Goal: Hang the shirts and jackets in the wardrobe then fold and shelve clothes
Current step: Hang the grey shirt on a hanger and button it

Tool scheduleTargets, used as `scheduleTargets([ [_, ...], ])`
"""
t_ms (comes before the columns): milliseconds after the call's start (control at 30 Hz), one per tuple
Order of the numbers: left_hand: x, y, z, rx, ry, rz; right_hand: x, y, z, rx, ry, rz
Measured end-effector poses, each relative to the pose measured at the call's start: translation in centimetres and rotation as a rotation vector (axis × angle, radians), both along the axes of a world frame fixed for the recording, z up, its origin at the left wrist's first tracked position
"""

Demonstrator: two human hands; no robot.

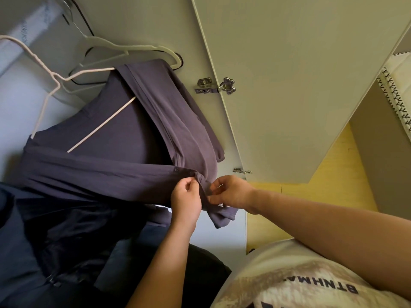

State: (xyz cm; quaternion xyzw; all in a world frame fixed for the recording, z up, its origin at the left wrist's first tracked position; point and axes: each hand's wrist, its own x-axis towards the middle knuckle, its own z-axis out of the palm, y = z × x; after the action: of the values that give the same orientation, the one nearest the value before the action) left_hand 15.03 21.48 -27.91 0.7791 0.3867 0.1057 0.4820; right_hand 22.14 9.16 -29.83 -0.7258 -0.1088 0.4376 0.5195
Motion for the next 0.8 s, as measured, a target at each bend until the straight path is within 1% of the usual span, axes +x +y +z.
scheduleTargets([
  [167, -0.2, 0.0, -0.1, -0.339, -0.169, 0.065, -0.1, 0.3, 0.0, -0.038, -0.164, -0.03],
  [233, -0.1, -0.1, -0.1, -0.406, -0.218, 0.065, -0.1, 0.3, 0.0, -0.017, -0.159, -0.085],
  [267, -0.2, -0.1, -0.2, -0.408, -0.232, 0.062, 0.0, 0.3, 0.0, -0.003, -0.147, -0.118],
  [367, -0.6, -0.1, -0.4, -0.326, -0.2, 0.024, 0.3, 0.2, 0.0, 0.037, -0.134, -0.199],
  [433, -1.0, -0.1, -0.7, -0.202, -0.155, -0.001, 0.4, 0.1, 0.2, 0.071, -0.107, -0.225],
  [533, -1.2, -0.1, -1.0, -0.028, -0.152, -0.01, 0.3, -0.1, 0.4, 0.128, -0.056, -0.256],
  [600, -1.2, -0.3, -0.9, -0.016, -0.164, -0.027, 0.3, -0.1, 0.7, 0.163, -0.035, -0.266],
  [733, -1.3, -0.9, -0.7, -0.021, -0.149, -0.096, 0.3, -0.2, 1.0, 0.155, -0.105, -0.221],
  [800, -1.3, -1.1, -0.5, -0.018, -0.144, -0.127, 0.1, -0.3, 1.1, 0.189, -0.084, -0.201],
])
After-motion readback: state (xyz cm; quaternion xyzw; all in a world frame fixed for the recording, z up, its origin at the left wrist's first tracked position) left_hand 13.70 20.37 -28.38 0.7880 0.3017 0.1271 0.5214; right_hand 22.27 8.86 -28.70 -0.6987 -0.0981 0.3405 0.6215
